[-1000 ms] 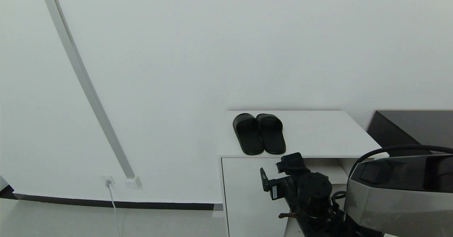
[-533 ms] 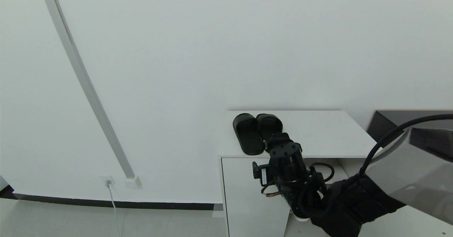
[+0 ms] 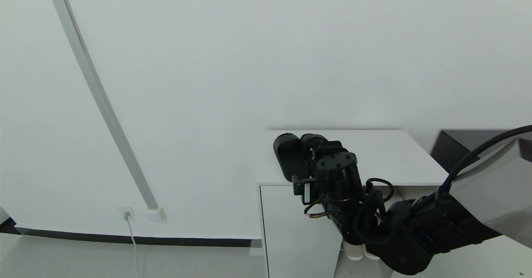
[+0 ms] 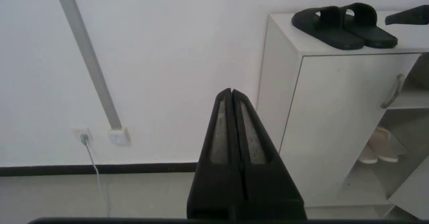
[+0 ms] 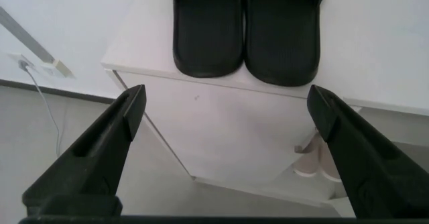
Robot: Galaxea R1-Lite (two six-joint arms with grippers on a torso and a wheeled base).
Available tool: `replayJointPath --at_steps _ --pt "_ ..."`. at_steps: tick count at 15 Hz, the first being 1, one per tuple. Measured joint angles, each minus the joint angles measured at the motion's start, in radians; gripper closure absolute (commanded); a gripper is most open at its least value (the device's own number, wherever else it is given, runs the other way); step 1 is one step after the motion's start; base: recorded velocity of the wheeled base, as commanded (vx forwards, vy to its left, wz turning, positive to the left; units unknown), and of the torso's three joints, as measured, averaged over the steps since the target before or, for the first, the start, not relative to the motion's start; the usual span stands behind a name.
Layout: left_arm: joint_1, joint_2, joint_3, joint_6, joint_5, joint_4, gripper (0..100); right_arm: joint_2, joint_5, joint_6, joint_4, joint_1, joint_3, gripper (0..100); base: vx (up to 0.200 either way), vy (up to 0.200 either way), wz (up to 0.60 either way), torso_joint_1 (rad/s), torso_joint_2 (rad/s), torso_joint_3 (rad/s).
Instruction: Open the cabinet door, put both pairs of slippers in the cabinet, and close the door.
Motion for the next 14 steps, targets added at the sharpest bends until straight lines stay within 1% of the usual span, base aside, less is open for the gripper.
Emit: replayJointPath --at_steps 8,11,14 --pt "0.000 0.000 0.000 0.000 0.000 0.001 100 0.063 -0.001 -0.012 -0.112 -0.005 0.028 0 0.200 0.000 0.00 0.007 0.00 0.001" --pt "0.000 0.000 0.000 -0.001 0.000 0.000 100 0.097 0.004 -0.014 -0.114 -0.017 0.019 0 0.000 0.000 0.00 0.000 0.00 0.000" --pt "0.000 0.000 0.000 -0.001 0.001 0.000 100 0.137 0.010 -0.029 -0.115 -0.039 -0.034 0 0.000 0.000 0.00 0.000 0.00 0.000"
